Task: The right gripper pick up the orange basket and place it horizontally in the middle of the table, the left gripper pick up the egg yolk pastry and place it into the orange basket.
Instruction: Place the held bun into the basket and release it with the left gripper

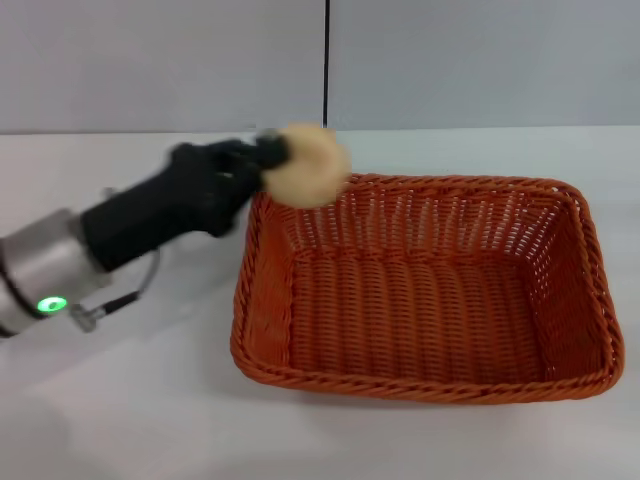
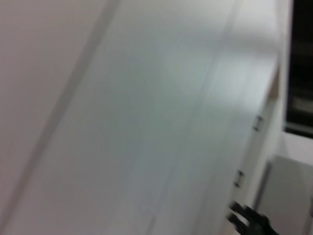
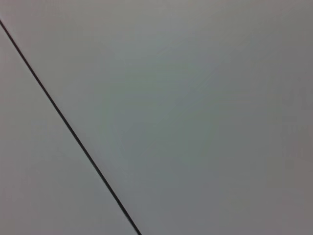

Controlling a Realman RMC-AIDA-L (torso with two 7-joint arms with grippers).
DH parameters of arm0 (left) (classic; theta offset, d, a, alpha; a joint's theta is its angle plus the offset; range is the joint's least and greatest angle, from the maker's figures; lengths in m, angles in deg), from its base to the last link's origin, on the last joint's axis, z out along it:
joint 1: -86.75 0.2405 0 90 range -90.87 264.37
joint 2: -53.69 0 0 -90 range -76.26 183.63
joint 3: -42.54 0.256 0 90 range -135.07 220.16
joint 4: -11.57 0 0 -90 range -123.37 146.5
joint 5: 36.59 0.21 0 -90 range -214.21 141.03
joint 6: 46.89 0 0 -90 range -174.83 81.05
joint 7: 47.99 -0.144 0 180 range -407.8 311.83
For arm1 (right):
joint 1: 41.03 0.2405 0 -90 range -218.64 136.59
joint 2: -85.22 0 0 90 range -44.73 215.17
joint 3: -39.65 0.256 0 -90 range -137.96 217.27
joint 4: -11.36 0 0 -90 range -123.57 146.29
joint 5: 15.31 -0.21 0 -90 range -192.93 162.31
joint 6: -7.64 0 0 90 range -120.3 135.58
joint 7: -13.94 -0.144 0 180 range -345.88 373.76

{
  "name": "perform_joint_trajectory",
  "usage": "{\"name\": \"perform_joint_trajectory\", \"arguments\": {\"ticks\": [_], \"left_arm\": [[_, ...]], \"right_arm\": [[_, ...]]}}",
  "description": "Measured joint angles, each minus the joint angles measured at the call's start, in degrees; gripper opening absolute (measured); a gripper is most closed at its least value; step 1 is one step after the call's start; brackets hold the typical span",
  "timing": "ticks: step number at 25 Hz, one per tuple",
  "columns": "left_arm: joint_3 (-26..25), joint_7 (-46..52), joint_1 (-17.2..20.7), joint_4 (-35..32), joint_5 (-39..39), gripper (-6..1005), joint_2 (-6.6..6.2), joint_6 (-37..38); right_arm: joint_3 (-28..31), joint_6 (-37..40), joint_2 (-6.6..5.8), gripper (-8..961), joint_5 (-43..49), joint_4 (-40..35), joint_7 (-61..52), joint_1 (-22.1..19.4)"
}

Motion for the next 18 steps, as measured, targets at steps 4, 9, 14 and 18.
{"name": "perform_joint_trajectory", "arguments": {"ticks": [4, 9, 14, 18], "left_arm": [[3.1, -1.0, -2.2, 1.7, 0.0, 45, 0.17, -2.9], [2.4, -1.3, -1.9, 2.0, -0.8, 46, 0.19, -4.4], [1.2, -2.3, -1.1, 2.3, -1.5, 132, 0.18, -4.6], [0.7, -2.6, -0.3, 2.3, -2.6, 333, 0.09, -4.4]], "right_arm": [[0.0, -0.2, -0.15, 516, 0.2, 0.7, 0.0, -0.1], [0.0, -1.2, -0.24, 516, 0.9, 0.8, 0.0, 0.2], [0.0, -1.6, -0.33, 516, 0.9, 0.8, 0.1, 0.7], [0.0, -1.7, -0.40, 516, 1.0, 0.8, 0.1, 0.9]]}}
